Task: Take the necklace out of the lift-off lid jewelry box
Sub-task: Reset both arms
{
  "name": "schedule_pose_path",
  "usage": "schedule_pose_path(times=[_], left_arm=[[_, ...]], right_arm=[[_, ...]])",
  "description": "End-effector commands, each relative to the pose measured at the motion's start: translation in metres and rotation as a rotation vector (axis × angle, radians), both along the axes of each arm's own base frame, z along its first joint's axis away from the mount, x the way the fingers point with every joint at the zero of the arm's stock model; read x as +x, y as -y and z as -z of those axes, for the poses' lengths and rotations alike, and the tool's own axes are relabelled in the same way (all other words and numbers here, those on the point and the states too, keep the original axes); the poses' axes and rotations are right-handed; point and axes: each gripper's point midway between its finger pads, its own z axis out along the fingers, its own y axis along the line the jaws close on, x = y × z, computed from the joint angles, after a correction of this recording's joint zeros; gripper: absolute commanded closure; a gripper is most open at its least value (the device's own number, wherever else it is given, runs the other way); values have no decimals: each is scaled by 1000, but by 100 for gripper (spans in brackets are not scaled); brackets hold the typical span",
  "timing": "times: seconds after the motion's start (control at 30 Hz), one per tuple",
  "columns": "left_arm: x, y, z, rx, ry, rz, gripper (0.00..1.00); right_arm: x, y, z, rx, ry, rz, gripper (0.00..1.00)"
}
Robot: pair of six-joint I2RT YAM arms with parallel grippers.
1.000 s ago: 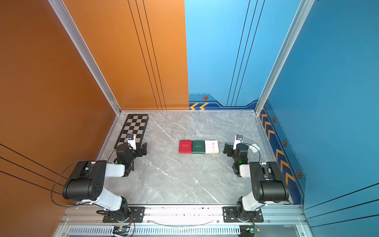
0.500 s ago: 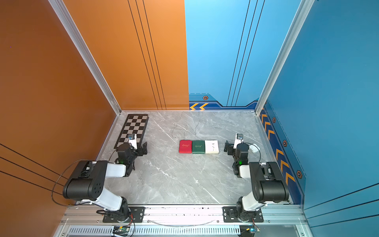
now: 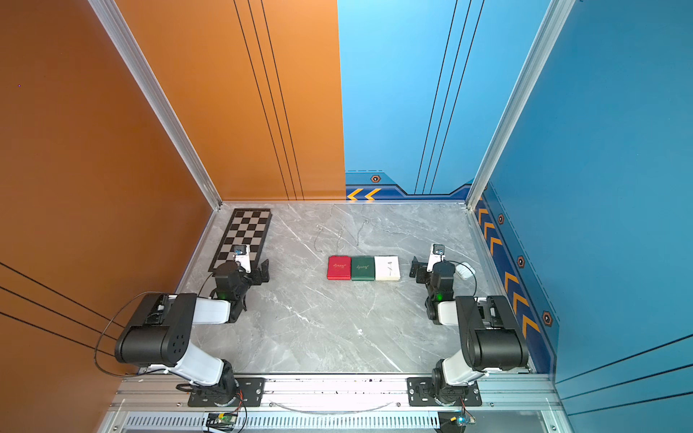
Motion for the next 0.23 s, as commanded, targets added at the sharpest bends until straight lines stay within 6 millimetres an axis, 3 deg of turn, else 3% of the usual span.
schedule_pose_path(times=[0.0, 0.2], left_arm=[[3, -2, -8, 23, 26, -12, 2], [3, -2, -8, 22, 26, -13, 2]], right_arm=[[5, 2, -2, -9, 0, 21, 0], [4, 0, -3, -22, 7, 20, 0]])
